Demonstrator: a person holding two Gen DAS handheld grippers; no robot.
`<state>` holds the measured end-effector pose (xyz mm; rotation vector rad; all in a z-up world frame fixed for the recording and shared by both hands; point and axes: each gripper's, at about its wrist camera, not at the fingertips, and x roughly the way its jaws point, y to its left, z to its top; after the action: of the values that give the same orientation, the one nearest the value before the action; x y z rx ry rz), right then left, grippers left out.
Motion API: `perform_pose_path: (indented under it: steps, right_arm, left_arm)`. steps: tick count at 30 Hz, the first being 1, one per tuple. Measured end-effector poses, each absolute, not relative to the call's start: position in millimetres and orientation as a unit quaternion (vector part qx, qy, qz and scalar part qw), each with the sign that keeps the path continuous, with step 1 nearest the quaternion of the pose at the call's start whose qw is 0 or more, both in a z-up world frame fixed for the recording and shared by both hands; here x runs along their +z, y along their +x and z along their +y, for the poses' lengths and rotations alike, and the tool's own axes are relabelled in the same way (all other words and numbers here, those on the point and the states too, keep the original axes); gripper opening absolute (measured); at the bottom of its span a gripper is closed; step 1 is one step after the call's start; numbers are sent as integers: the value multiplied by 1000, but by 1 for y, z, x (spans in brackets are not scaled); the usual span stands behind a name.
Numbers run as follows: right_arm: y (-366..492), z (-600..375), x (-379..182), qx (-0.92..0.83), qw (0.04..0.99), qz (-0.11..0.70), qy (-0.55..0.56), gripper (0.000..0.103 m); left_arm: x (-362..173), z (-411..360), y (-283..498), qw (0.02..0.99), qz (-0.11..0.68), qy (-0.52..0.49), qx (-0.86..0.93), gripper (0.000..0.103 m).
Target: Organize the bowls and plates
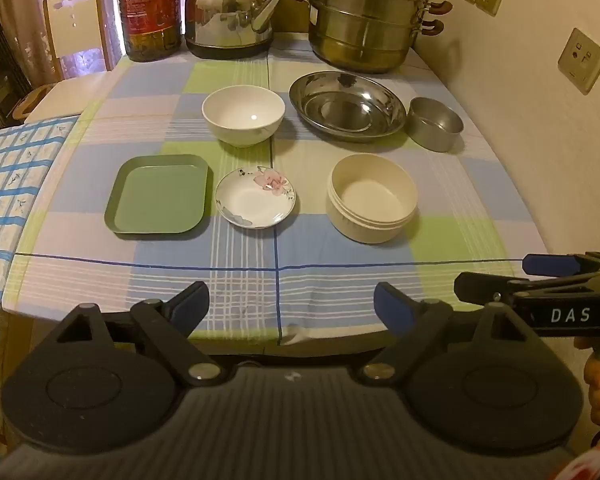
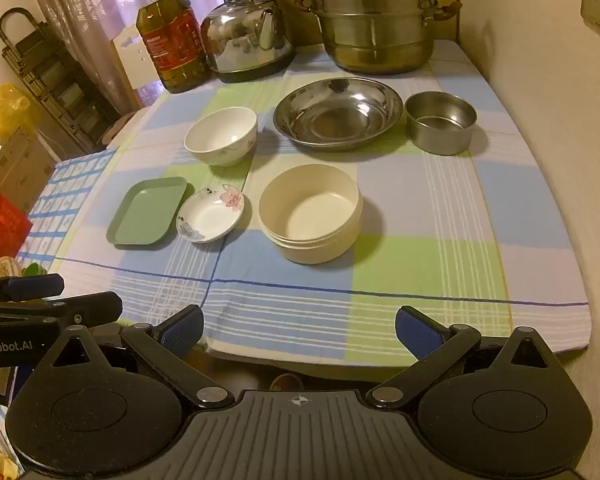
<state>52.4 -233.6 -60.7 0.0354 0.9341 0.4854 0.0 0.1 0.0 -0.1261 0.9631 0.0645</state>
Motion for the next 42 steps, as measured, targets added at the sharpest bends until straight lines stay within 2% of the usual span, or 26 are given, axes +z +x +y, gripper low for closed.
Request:
perform_pose_path:
  steps: [42]
  right_arm:
    - [56,-239,-59,231,864,447,16,102]
  left_arm:
    - [-5,4,1,881,467,-66,31,88]
